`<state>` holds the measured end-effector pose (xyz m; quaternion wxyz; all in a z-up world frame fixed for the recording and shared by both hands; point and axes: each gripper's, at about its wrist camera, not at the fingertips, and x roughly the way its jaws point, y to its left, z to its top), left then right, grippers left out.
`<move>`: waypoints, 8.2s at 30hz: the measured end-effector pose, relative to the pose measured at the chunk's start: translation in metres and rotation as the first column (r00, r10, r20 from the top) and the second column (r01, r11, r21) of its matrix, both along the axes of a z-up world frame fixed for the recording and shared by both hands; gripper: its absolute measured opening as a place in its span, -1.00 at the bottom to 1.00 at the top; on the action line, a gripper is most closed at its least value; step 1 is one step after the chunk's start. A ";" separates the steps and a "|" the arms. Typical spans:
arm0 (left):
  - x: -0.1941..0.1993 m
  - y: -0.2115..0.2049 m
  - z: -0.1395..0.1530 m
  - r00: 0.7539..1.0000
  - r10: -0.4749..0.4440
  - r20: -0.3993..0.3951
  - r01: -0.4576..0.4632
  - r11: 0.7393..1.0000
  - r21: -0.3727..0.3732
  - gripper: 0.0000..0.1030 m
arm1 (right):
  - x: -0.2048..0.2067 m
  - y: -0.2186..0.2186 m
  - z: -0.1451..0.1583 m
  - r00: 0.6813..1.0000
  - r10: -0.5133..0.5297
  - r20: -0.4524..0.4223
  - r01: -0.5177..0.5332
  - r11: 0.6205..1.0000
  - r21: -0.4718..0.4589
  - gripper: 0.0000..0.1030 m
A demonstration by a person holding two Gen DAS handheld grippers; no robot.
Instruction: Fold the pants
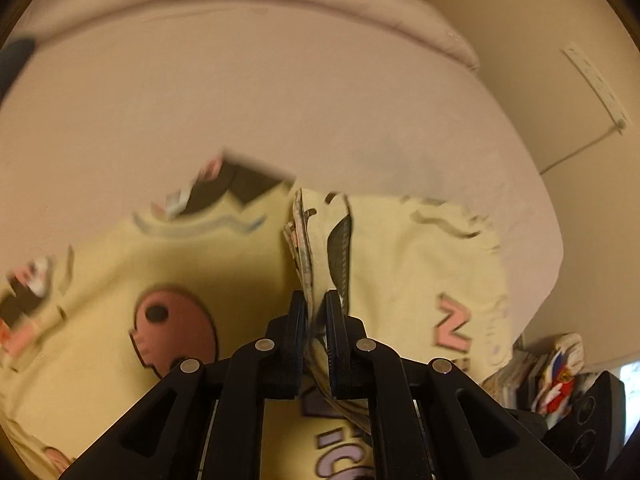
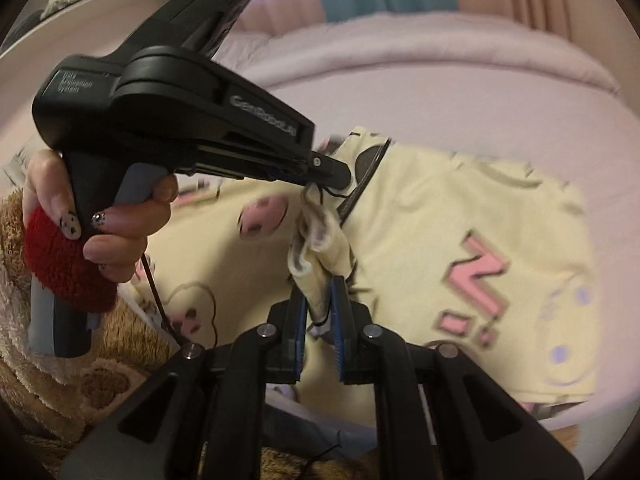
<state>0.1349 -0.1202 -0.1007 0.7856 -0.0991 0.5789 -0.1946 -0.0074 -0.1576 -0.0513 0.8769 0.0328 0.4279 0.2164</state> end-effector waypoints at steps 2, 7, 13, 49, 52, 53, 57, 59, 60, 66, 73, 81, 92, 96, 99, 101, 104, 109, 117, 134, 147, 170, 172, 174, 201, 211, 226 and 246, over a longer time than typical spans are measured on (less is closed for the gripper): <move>0.000 0.002 -0.010 1.000 0.012 -0.016 -0.012 1.000 0.000 -0.88 | 0.002 0.006 -0.011 1.000 -0.002 -0.020 0.001 0.999 -0.046 -0.76; -0.016 0.013 0.000 1.000 0.007 0.003 -0.006 1.000 -0.029 -0.88 | -0.001 -0.007 -0.010 0.998 -0.030 -0.059 0.029 0.999 -0.018 -0.73; -0.026 0.025 0.004 1.000 0.021 -0.001 -0.021 0.998 -0.058 -0.88 | -0.021 -0.042 0.007 0.990 -0.137 -0.030 0.136 0.990 -0.034 -0.53; -0.033 0.013 -0.015 0.996 0.049 -0.069 -0.058 0.988 -0.142 -0.30 | -0.046 -0.139 -0.021 0.915 -0.403 -0.004 0.388 0.884 -0.263 -0.28; -0.037 0.012 -0.013 0.997 0.057 -0.060 -0.065 0.989 -0.135 -0.32 | -0.042 -0.138 -0.017 0.918 -0.396 0.020 0.388 0.888 -0.248 -0.41; -0.038 0.011 -0.011 0.997 0.057 -0.054 -0.064 0.989 -0.136 -0.32 | -0.041 -0.138 -0.016 0.919 -0.394 0.024 0.388 0.889 -0.241 -0.41; -0.039 0.011 -0.005 0.998 0.055 -0.035 -0.060 0.986 -0.153 -0.32 | -0.037 -0.134 -0.015 0.925 -0.378 0.037 0.377 0.900 -0.218 -0.62; -0.036 0.009 -0.010 0.996 0.058 -0.065 -0.068 0.986 -0.151 -0.32 | -0.034 -0.133 -0.017 0.923 -0.383 0.037 0.383 0.902 -0.199 -0.73; -0.035 0.010 -0.013 0.995 0.062 -0.079 -0.073 0.986 -0.150 -0.32 | -0.032 -0.133 -0.017 0.921 -0.388 0.037 0.388 0.902 -0.191 -0.81; -0.048 0.019 -0.016 0.989 0.100 -0.107 -0.122 0.968 -0.220 -0.92 | -0.046 -0.141 -0.007 0.908 -0.415 0.055 0.418 0.903 -0.095 -0.92; -0.067 0.027 -0.023 0.988 0.089 -0.128 -0.109 0.980 -0.166 -0.92 | -0.046 -0.147 -0.016 0.913 -0.407 0.000 0.405 0.909 -0.103 -0.92; -0.081 -0.012 0.033 0.984 -0.033 0.174 0.022 0.998 0.066 -0.92 | -0.037 -0.161 0.016 0.916 -0.393 -0.075 0.386 0.918 -0.097 -0.01; -0.061 -0.114 0.013 0.968 -0.212 0.132 0.237 0.947 -0.217 -0.91 | 0.072 -0.192 0.032 0.910 -0.338 -0.239 0.384 0.905 0.182 -0.29; -0.056 -0.131 -0.006 0.964 -0.248 0.094 0.264 0.923 -0.279 -0.92 | 0.108 -0.176 0.000 0.885 -0.310 -0.346 0.374 0.918 0.133 -0.43; -0.052 -0.138 -0.031 0.965 -0.262 0.018 0.260 0.943 -0.210 -0.92 | 0.118 -0.172 -0.010 0.886 -0.307 -0.346 0.364 0.925 0.110 -0.70; -0.051 -0.135 -0.044 0.970 -0.242 -0.010 0.232 0.939 -0.253 -0.92 | 0.119 -0.170 -0.011 0.892 -0.315 -0.324 0.366 0.924 0.111 -0.80; -0.048 -0.132 -0.049 0.970 -0.243 -0.007 0.233 0.940 -0.250 -0.92 | 0.125 -0.174 -0.011 0.893 -0.314 -0.322 0.371 0.919 0.135 -0.86; -0.046 -0.129 -0.051 0.970 -0.241 -0.002 0.234 0.941 -0.243 -0.92 | 0.139 -0.186 -0.017 0.879 -0.328 -0.347 0.391 0.911 0.131 -0.87; -0.063 -0.120 -0.014 0.960 -0.258 0.108 0.274 0.946 -0.176 -0.92 | 0.123 -0.193 0.005 0.882 -0.379 -0.280 0.408 0.911 0.053 -0.38; -0.033 -0.040 -0.028 0.998 -0.040 0.044 0.043 0.995 -0.089 -0.91 | 0.046 -0.181 -0.011 0.900 -0.387 -0.202 0.384 0.922 -0.056 -0.96; -0.061 0.068 0.018 0.967 0.165 0.195 -0.175 0.984 0.036 -0.26 | 0.040 -0.117 0.016 0.943 -0.328 -0.065 0.323 0.943 -0.079 -0.13; -0.090 0.239 0.013 0.792 0.596 0.133 -0.598 0.801 -0.029 0.30 | 0.033 -0.014 -0.003 0.974 -0.222 -0.051 0.210 0.961 -0.180 0.13; -0.095 0.252 0.012 0.773 0.620 0.135 -0.623 0.782 -0.019 0.31 | 0.032 0.008 -0.003 0.984 -0.179 -0.011 0.173 0.963 -0.205 0.13; -0.100 0.262 0.007 0.756 0.642 0.127 -0.646 0.763 -0.013 0.31 | 0.032 0.028 -0.012 0.990 -0.142 -0.020 0.134 0.965 -0.226 0.13; -0.108 0.269 -0.045 0.718 0.694 -0.062 -0.693 0.702 -0.167 0.15 | 0.031 0.052 -0.036 0.993 -0.109 -0.053 0.093 0.963 -0.254 0.40; -0.111 0.260 -0.032 0.694 0.719 -0.038 -0.711 0.675 -0.196 -0.60 | 0.031 0.055 -0.036 0.993 -0.102 -0.057 0.085 0.965 -0.250 0.42; -0.116 0.215 0.028 0.756 0.644 0.113 -0.608 0.757 -0.240 -0.62 | 0.033 0.039 -0.033 0.990 -0.111 -0.082 0.095 0.979 -0.179 0.39; -0.082 0.109 0.072 0.885 0.404 0.234 -0.356 0.908 -0.220 -0.64 | 0.021 -0.017 -0.013 0.975 -0.210 -0.077 0.205 0.976 -0.066 0.39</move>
